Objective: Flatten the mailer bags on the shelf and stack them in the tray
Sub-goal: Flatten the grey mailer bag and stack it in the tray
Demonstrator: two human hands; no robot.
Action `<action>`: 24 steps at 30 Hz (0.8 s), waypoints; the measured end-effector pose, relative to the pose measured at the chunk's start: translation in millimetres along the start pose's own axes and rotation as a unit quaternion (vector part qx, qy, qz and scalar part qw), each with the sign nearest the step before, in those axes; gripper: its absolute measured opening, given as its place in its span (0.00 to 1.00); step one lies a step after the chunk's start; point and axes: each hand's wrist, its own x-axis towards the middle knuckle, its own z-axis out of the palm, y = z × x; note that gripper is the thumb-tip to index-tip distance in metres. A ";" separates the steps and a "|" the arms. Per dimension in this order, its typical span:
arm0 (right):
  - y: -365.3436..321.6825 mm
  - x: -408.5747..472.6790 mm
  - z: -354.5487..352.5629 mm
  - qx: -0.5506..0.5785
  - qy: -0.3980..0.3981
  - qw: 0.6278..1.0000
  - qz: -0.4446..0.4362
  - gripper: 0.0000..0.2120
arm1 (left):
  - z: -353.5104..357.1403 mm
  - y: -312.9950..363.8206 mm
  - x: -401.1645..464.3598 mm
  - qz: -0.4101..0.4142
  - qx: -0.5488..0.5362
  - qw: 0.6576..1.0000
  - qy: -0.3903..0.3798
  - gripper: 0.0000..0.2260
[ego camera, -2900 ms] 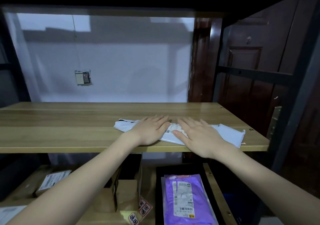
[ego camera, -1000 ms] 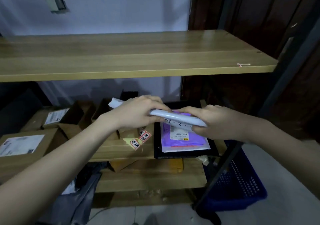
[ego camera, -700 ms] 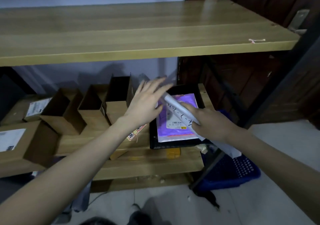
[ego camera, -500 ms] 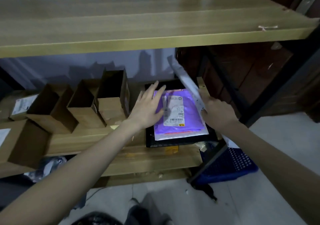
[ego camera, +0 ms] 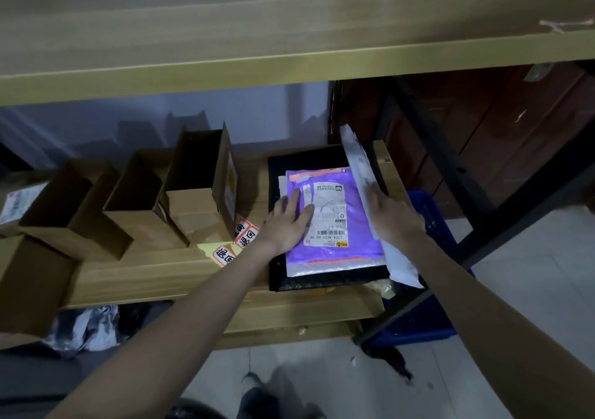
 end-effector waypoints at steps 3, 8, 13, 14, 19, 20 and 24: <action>16.3 14.6 2.0 0.049 -0.031 0.998 0.009 0.23 | 2.9 -1.0 1.7 0.002 -0.045 0.999 0.030 0.35; 29.6 20.1 11.9 0.100 -0.088 0.989 0.061 0.37 | 0.8 1.5 16.3 -0.093 -0.132 0.984 0.073 0.49; 29.1 27.3 12.2 0.110 -0.078 0.988 0.068 0.52 | -1.7 -5.0 28.0 -0.162 -0.192 0.966 0.061 0.56; 30.0 30.0 13.6 0.117 -0.079 0.988 0.070 0.56 | 0.6 -5.6 27.4 -0.163 -0.173 0.970 0.059 0.55; 31.8 38.8 10.3 0.150 -0.124 0.973 0.121 0.58 | 1.8 -1.6 23.3 -0.155 -0.107 0.978 0.090 0.52; 31.6 40.8 9.6 0.171 -0.135 0.967 0.129 0.59 | 0.9 -1.7 24.4 -0.157 -0.109 0.977 0.094 0.53; 36.9 51.8 13.3 0.230 -0.155 0.951 0.135 0.65 | -0.9 -1.3 22.8 -0.165 -0.137 0.972 0.094 0.57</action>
